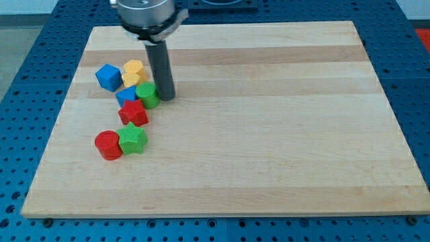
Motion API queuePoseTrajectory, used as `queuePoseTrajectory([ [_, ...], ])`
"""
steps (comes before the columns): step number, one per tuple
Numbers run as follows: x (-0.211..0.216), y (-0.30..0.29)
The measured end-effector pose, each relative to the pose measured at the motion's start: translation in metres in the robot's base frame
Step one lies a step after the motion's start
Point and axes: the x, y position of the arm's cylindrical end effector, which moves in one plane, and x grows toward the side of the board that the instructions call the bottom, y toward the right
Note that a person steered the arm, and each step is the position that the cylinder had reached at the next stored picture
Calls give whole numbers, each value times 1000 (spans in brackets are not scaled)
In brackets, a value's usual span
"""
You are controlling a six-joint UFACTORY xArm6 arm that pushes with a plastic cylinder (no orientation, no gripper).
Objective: Place the green star in between the red circle and red star
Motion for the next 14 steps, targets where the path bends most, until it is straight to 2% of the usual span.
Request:
queuePoseTrajectory([
  [1,3,8],
  [2,37,53],
  [3,103,99],
  [4,173,94],
  [5,195,68],
  [8,135,36],
  [10,134,35],
  [14,94,4],
])
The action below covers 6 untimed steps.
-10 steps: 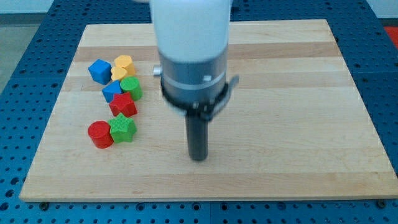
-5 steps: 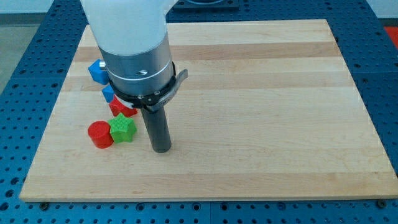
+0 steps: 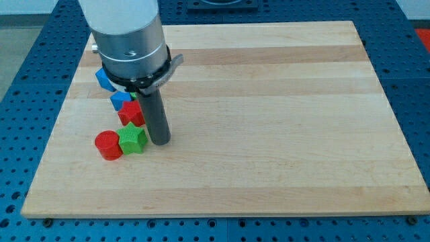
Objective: Place the green star in between the red circle and red star
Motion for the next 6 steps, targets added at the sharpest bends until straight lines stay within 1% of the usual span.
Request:
queuePoseTrajectory([
  [5,-39,-53],
  [6,-43,-55],
])
